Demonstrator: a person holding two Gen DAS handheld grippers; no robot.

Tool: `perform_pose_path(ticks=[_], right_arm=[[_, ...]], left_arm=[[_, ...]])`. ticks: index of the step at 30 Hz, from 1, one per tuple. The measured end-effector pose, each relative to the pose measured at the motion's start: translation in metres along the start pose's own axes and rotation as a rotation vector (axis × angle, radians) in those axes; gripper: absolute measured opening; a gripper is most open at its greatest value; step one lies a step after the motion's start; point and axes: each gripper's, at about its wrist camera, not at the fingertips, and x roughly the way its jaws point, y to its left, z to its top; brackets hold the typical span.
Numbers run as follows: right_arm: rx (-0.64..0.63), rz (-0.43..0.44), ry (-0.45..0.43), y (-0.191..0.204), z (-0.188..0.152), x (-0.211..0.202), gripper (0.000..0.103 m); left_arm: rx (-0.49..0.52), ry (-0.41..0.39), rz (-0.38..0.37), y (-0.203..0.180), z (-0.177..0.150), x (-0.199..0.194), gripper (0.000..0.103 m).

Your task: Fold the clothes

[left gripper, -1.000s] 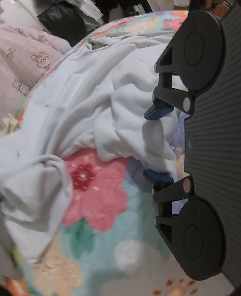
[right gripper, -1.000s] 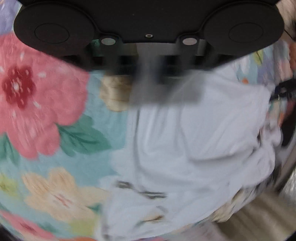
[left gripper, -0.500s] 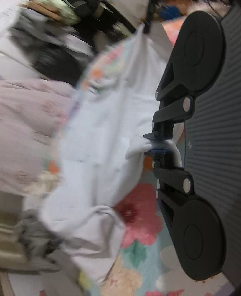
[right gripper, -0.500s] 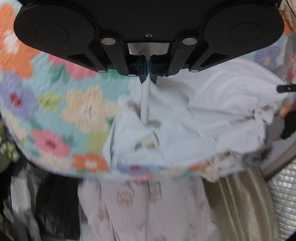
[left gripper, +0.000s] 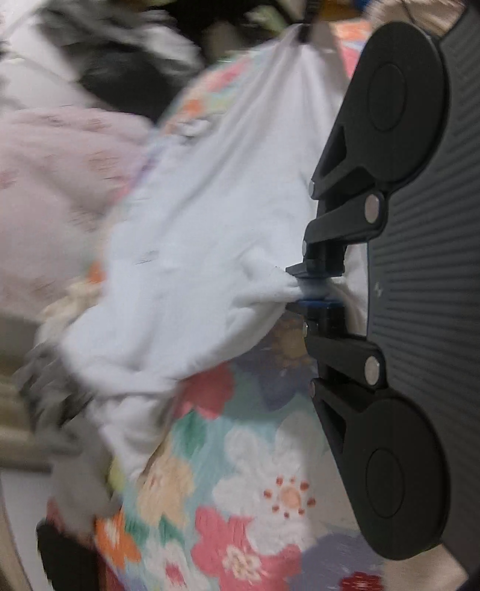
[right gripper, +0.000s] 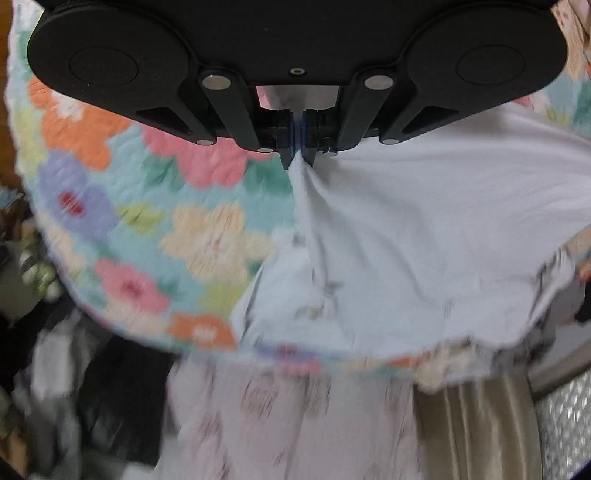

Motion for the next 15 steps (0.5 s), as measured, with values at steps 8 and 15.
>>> perform_pose_path(ticks=[8, 15], right_arm=[[-0.208, -0.237, 0.306, 0.018, -0.030, 0.075, 0.005], [-0.100, -0.213, 0.191, 0.018, -0.017, 0.048, 0.014]], left_arm=[[0.153, 0.196, 0.078, -0.021, -0.031, 0.037, 0.014], [0.134, 0.060, 0.071, -0.013, 0.000, 0.014, 0.033]])
